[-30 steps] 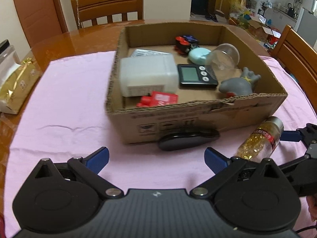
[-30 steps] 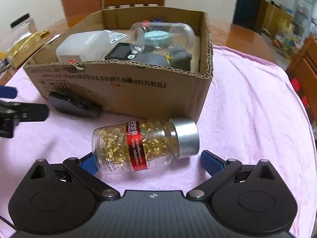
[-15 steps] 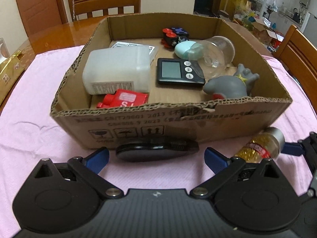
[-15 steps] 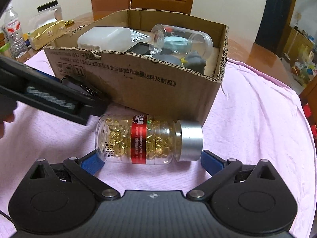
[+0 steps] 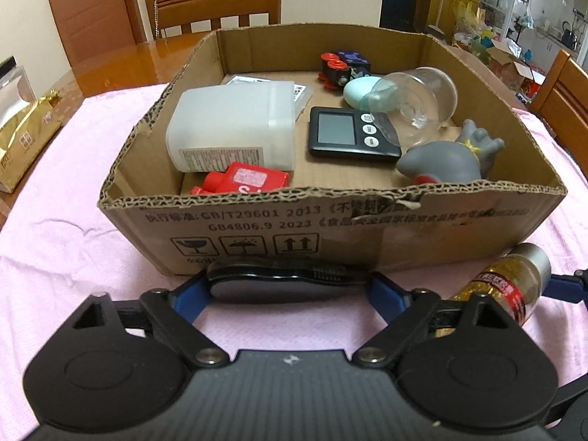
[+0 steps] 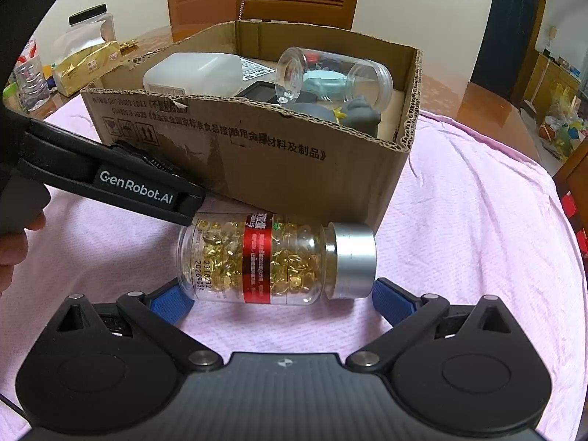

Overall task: Organize rigid objects
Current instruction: 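Close left tool on the black oval gadget while right tool closes on the capsule bottle, then carry the black gadget and capsule bottle into the cardboard box and open both tools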

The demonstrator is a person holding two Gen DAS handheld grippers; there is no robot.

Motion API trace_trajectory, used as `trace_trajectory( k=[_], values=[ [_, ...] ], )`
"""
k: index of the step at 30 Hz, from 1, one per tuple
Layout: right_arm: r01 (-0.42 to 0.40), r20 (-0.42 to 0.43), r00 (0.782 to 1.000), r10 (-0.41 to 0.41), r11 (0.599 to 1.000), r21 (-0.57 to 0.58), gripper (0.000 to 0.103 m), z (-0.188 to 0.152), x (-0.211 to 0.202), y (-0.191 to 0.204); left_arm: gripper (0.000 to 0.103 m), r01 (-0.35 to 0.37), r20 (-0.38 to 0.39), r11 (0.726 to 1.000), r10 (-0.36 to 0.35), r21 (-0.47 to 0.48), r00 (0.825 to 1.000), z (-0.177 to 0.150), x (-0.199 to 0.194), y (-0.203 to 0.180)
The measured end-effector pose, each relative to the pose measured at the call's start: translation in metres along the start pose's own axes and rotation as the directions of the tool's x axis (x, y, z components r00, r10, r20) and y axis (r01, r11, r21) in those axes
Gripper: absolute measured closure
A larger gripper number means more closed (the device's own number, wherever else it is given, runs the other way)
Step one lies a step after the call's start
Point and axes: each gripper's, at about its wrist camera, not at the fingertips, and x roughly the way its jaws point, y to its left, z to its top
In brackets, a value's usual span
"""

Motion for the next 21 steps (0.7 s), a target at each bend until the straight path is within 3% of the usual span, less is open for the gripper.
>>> trace_trajectory(
  k=[8,21],
  values=[
    [0.01,-0.041,0.999,-0.009,1.0,0.016,0.0,0.008,0.003,0.002,0.013,0.02,-0.031,1.0,-0.02,-0.024,0.999,0.003,-0.002,0.015],
    [-0.001,-0.022,1.0,0.003,0.997,0.075,0.0,0.024,0.001,0.006,0.013,0.015,-0.038,1.0,-0.016,-0.011,0.999,0.003,-0.003,0.027]
  ],
)
